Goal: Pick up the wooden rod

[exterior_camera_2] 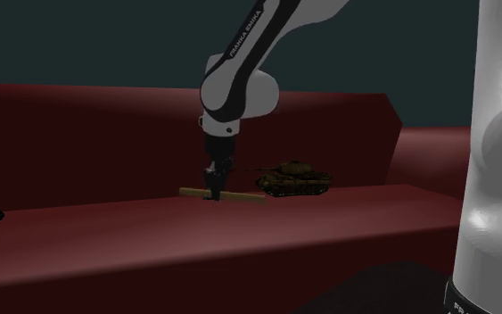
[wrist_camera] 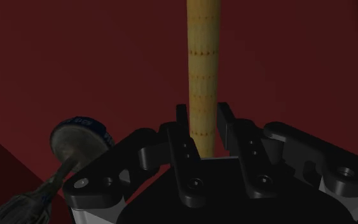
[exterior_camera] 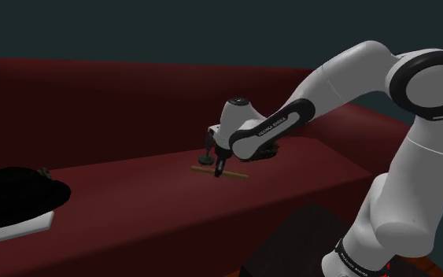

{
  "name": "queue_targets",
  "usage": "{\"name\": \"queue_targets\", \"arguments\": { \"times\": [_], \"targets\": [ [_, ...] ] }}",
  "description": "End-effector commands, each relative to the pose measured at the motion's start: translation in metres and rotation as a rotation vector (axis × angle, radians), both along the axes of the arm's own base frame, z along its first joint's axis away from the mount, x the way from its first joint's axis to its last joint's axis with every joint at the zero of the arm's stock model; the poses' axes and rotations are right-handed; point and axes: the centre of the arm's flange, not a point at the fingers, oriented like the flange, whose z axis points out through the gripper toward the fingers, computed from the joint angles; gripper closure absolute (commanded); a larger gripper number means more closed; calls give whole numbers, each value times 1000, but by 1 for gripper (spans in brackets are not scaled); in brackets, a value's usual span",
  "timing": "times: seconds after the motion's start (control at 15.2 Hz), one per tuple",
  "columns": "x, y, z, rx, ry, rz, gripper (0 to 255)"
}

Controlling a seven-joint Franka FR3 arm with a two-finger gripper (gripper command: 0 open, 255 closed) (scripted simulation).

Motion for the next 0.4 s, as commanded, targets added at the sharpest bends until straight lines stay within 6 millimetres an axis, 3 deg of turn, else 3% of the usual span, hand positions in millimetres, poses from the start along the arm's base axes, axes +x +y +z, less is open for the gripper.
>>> {"name": "queue_targets", "arguments": {
  "times": [0.0, 0.33],
  "targets": [
    [-1, 1, 11, 0, 0, 0, 255],
    [-1, 1, 28, 0, 0, 0, 255]
  ]
}}
